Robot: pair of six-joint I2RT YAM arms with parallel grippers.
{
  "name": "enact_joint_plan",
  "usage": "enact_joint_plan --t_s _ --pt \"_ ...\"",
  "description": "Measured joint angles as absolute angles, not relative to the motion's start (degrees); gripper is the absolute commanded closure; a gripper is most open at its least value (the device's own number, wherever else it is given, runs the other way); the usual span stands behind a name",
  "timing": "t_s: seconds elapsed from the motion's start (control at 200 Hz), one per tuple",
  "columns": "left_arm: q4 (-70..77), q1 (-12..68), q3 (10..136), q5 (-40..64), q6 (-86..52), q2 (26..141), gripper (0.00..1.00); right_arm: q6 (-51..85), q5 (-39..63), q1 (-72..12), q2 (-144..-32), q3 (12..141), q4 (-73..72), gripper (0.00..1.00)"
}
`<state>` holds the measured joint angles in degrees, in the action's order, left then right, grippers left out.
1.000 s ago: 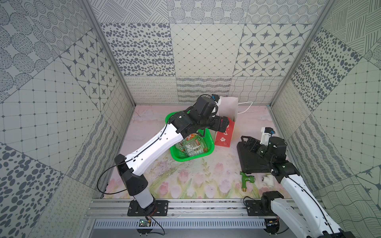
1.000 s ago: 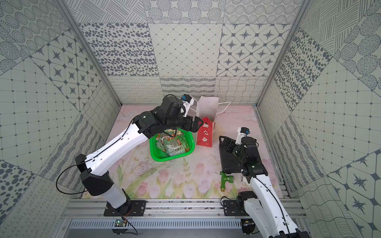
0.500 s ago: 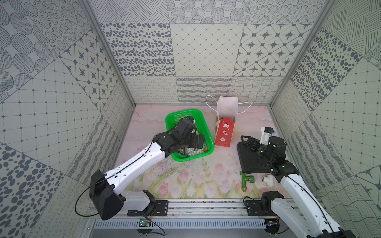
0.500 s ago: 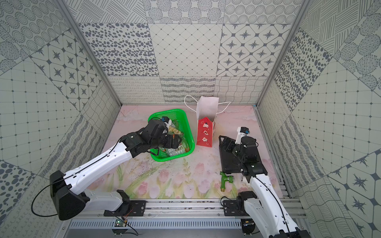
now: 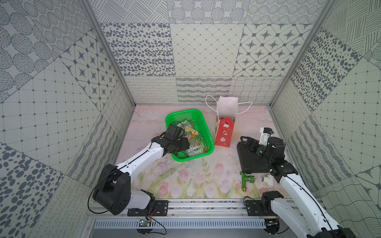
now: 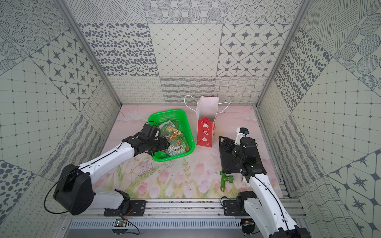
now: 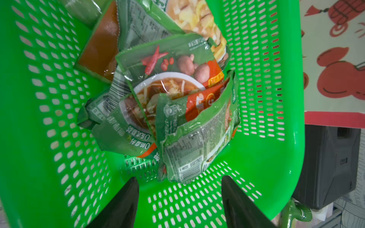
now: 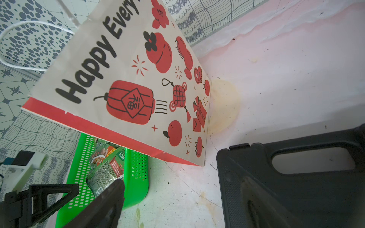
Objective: Place the condiment packets inside the bag
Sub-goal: Pick up the condiment packet from the storage box.
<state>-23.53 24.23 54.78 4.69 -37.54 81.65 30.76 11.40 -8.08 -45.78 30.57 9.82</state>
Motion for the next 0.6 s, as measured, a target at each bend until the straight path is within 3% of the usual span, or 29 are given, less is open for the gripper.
enact_joint_plan --t_s 0.29,0.6 --pt "-18.5 21.7 55.4 10.7 -38.4 87.9 0.53 30.5 11.4 -8.1 -45.8 30.6 9.8 0.06" --pt "-13.9 21.5 54.8 18.3 -39.0 87.1 0.54 30.4 11.5 -8.1 -45.8 30.5 9.8 0.06"
